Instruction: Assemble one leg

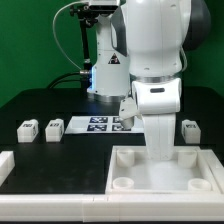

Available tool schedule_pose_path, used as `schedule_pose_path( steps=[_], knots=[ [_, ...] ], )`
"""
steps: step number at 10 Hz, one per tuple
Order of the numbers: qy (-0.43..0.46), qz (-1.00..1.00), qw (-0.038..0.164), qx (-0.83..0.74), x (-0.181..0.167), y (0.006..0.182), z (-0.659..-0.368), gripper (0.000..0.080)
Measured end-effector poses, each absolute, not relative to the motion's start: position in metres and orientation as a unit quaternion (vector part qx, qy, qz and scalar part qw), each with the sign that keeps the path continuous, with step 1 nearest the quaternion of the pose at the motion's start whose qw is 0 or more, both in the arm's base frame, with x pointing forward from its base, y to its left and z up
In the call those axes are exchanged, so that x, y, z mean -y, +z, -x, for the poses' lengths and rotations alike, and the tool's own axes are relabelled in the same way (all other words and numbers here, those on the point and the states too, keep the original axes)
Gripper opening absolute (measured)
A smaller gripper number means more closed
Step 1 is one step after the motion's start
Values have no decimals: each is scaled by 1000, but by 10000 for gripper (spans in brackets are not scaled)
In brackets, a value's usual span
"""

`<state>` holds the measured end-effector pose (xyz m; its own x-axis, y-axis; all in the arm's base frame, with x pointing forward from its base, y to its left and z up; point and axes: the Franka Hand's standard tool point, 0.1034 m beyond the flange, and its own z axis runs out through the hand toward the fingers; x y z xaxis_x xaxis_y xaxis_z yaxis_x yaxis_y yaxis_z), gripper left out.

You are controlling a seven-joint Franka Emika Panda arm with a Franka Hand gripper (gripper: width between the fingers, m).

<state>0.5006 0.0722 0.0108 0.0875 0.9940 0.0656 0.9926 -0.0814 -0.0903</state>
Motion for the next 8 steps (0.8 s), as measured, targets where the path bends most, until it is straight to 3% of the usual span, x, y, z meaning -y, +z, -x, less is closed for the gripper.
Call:
schedule_pose_path(
  steps=[3, 4, 5, 6, 7, 8],
  knots=[
    [-17, 723, 40, 689, -69, 11, -500, 67],
    [-16, 724, 40, 688, -67, 10, -499, 142],
    [-15, 726, 41, 687, -67, 10, -499, 277],
    [-15, 726, 41, 687, -67, 9, -498, 277],
    [-15, 726, 42, 687, -67, 9, -498, 459],
    [-14, 726, 42, 687, -67, 9, -498, 581]
  ],
)
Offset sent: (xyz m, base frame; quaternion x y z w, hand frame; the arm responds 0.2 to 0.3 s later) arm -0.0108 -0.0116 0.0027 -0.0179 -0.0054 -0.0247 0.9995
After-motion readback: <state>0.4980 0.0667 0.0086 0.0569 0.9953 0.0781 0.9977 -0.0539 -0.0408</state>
